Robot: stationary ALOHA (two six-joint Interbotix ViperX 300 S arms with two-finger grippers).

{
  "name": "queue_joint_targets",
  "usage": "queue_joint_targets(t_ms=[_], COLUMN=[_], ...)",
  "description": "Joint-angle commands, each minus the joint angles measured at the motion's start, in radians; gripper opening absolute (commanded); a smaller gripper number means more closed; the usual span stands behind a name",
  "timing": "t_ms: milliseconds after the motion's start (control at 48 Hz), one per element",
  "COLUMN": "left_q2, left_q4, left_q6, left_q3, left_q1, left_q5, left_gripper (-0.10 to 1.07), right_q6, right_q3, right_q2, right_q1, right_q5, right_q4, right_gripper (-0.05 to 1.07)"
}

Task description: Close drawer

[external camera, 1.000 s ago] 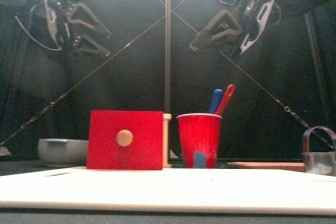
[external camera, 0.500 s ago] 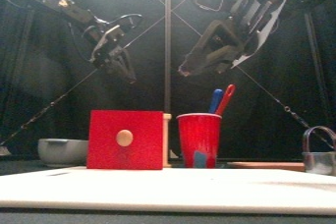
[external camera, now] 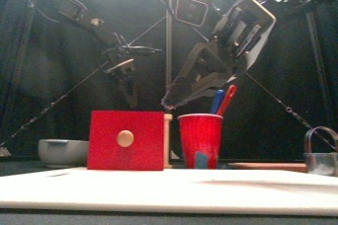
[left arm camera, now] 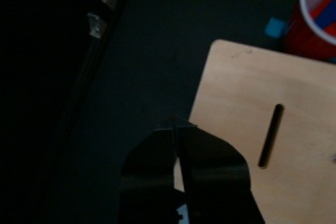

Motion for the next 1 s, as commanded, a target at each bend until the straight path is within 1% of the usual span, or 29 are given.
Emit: queue_joint_targets(t_ms=[0,83,208,333,438,583,729,875,979], left_q2=[0.025,0.055,0.1,0.135,0.152,0.155,0.155,0.153,0.155], left_q4=[0.002,-0.003,-0.021,-0.052,-0.097,-0.152,-0.196,-0.218,-0.221], left_q6=[0.035,0.08,0.141,0.181,0.218,0.264,0.308,0.334,0.344], left_q3=[-0.067,-0.091,-0.103,-0.115,-0.121,-0.107,-0.091,-0.083,-0.083], left_q1=[0.021,0.032,0.035,0.035,0.035,0.032,0.031,0.031,0.029], left_q5=[0.023,0.029,0.032,0.026,0.026,0.026,0.026,0.026,0.026], left_gripper=[0.32,0.32,0.32,0.32,0.32,0.32,0.32,0.32,0.32], right_q6=[0.002,0.002,0.002,0.003,-0.009,-0.005,-0.014,-0.015,-0.014], right_q3=[-0.044,-0.072,-0.126,-0.19,-0.235,-0.29,-0.339,-0.385,-0.396], right_q2=[0.003,0.029,0.075,0.11,0.14,0.164,0.187,0.204,0.213], right_q1=[-0.003,-0.003,-0.005,-0.023,-0.031,-0.049,-0.069,-0.083,-0.095], right_q5=[0.008,0.02,0.064,0.132,0.206,0.268,0.282,0.293,0.341], right_q4=[0.002,0.003,0.003,0.006,0.0,-0.009,-0.015,-0.023,-0.038], right_gripper=[0.21,0.21,0.21,0.21,0.21,0.21,0.21,0.21,0.21])
